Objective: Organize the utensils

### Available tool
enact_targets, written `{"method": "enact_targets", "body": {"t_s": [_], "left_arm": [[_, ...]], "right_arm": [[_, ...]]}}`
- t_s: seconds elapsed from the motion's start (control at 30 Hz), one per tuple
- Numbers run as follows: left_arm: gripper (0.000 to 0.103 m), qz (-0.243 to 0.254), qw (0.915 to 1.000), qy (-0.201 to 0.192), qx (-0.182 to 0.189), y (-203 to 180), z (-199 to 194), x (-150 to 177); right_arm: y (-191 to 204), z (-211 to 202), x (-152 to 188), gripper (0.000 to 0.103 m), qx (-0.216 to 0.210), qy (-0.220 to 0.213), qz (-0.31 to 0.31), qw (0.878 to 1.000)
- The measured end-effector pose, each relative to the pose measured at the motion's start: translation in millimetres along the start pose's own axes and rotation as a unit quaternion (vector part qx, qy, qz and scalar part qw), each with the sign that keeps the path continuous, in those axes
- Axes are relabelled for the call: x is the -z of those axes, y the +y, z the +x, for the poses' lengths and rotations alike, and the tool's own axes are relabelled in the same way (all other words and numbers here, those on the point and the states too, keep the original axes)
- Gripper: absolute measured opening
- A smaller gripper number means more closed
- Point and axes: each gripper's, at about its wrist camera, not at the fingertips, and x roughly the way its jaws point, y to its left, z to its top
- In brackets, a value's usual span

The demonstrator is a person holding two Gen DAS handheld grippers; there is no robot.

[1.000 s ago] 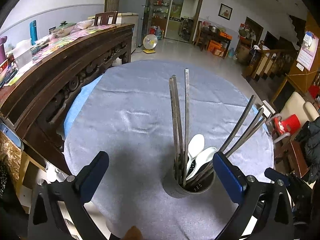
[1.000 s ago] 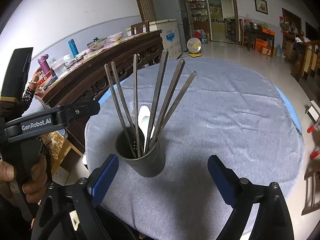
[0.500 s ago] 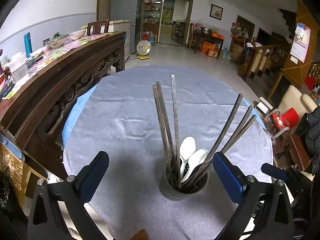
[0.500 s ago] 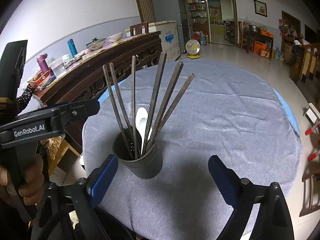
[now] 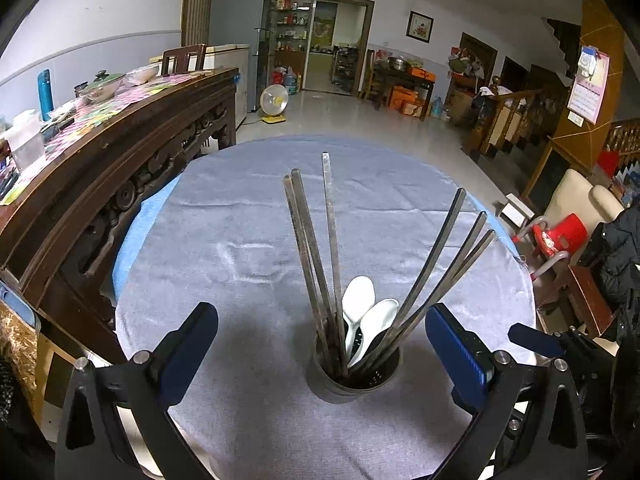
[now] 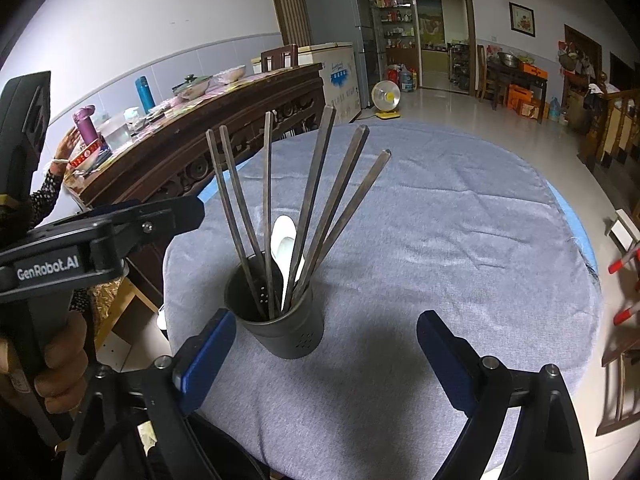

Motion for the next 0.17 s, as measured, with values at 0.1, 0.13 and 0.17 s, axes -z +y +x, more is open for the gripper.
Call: {"method": "enact_targets", "body": {"t_s": [0.1,0.13,0.17], "left_arm": [[0.103,-0.004,0.9999,0.002,0.014,0.2,0.8,-1.0],[0.103,-0.005,0.9998,0.004,0.019,0.6,1.2,-1.3],[0.103,-0.006,0.9998,0.004,0.02,0.5,1.4,-1.6]], "right_arm": [[0.7,0.8,-0.4,0.094,0.0,0.0,-0.001,1.0],[0.8,0.6,-0.5,0.094,0.0,0.0,0.0,1.0],[1.0,0.7,-0.8,0.094,0.0,0.0,0.0,1.0]]}}
